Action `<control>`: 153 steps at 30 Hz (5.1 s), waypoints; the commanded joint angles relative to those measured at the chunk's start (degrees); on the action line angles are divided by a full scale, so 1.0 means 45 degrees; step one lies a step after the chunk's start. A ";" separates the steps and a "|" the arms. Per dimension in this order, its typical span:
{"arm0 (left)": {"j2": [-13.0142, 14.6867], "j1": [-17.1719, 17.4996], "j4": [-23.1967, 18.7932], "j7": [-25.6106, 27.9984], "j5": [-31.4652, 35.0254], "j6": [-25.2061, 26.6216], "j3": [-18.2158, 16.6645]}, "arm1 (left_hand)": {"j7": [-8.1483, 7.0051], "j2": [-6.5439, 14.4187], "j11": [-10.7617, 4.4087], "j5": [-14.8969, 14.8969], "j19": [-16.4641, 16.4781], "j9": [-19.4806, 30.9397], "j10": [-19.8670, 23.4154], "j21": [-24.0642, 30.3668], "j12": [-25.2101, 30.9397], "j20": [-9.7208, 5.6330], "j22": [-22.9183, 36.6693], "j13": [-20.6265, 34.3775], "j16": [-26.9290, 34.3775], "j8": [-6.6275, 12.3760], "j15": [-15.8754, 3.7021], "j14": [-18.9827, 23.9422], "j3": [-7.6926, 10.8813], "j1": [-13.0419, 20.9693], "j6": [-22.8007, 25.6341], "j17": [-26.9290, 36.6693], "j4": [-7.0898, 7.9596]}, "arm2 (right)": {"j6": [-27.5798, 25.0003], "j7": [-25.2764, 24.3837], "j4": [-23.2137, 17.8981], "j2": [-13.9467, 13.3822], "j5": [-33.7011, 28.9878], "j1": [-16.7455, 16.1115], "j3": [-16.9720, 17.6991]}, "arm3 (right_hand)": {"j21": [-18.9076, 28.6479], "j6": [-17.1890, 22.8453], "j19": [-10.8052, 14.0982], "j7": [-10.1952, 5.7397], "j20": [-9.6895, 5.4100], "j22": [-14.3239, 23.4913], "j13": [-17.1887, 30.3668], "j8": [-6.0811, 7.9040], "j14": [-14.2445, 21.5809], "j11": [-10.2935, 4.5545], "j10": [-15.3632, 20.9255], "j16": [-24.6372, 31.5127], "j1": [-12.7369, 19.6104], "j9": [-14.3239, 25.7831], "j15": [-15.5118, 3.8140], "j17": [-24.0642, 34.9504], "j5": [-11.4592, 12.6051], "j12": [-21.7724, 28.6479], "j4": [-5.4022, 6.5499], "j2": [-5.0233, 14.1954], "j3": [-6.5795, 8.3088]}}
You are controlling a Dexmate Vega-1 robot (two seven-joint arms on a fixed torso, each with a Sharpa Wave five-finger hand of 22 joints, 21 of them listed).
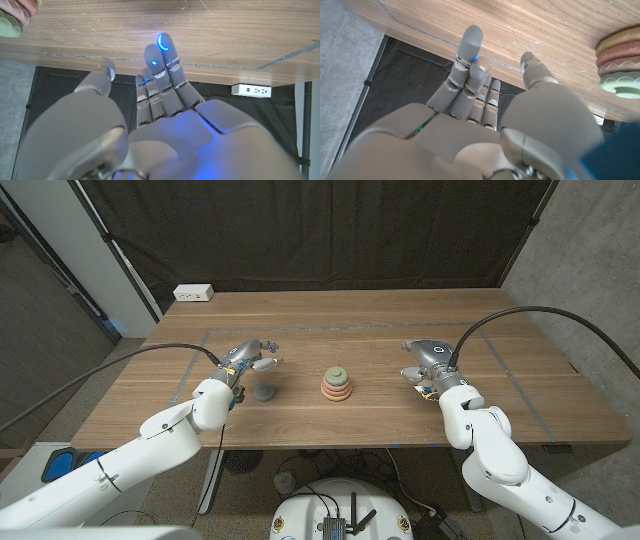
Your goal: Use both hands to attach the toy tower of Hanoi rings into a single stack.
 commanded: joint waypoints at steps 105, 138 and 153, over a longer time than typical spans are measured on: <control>0.4969 -0.0920 -0.0778 -0.7104 0.2692 -0.1822 -0.0165 | -0.0042 -0.1489 0.0187 -0.0057 -0.0664 -0.0210 -0.1829 -0.0174 -0.0285 -0.1007 -0.0066 -0.0521 -0.0010 -0.0262 -0.1129 -0.0672 -0.0897 0.0409 -0.1713 -0.0573 0.0199 | -0.3449 -0.1488 -0.0607 -0.1489 0.2100 0.1782 -0.2974 | -0.0010 0.0299 -0.0455 0.0238 -0.0273 0.0028 0.0136 -0.0060 -0.0357 0.0076 0.0336 -0.0635 -0.0706 -0.0080 -0.0105 -0.0066 0.0266 0.0053 0.0310 0.0766 -0.0026; 0.4196 -0.1243 0.0348 -0.6994 0.3137 -0.2958 0.0287 | -0.0179 -0.1777 0.0094 -0.0159 -0.0574 -0.0281 -0.2095 -0.0297 -0.0098 -0.1093 -0.0035 -0.0663 0.0052 -0.0101 -0.1135 -0.0745 -0.1090 0.0815 -0.1977 -0.0733 0.0020 | -0.3851 -0.1328 -0.0784 -0.1379 0.2094 0.1988 -0.3331 | -0.0003 0.0462 -0.0483 0.0364 -0.0271 0.0016 0.0203 -0.0054 -0.0326 0.0118 0.0622 -0.0734 -0.1072 -0.0102 -0.0102 0.0036 0.0359 0.0121 0.0411 0.1176 0.0057; 0.4013 -0.0937 0.0622 -0.6410 0.3384 -0.3118 0.0293 | -0.0250 -0.1715 -0.0121 -0.0162 -0.0496 -0.0293 -0.1740 -0.0266 0.0055 -0.1151 -0.0017 -0.0708 0.0127 0.0045 -0.1142 -0.0603 -0.1091 0.1106 -0.1631 -0.0791 0.0029 | -0.3911 -0.1232 -0.0786 -0.1428 0.2071 0.2110 -0.3443 | -0.0011 0.0513 -0.0486 0.0369 -0.0272 0.0009 0.0228 -0.0055 -0.0316 0.0112 0.0714 -0.0714 -0.1142 -0.0111 -0.0107 0.0108 0.0399 0.0134 0.0356 0.1230 0.0105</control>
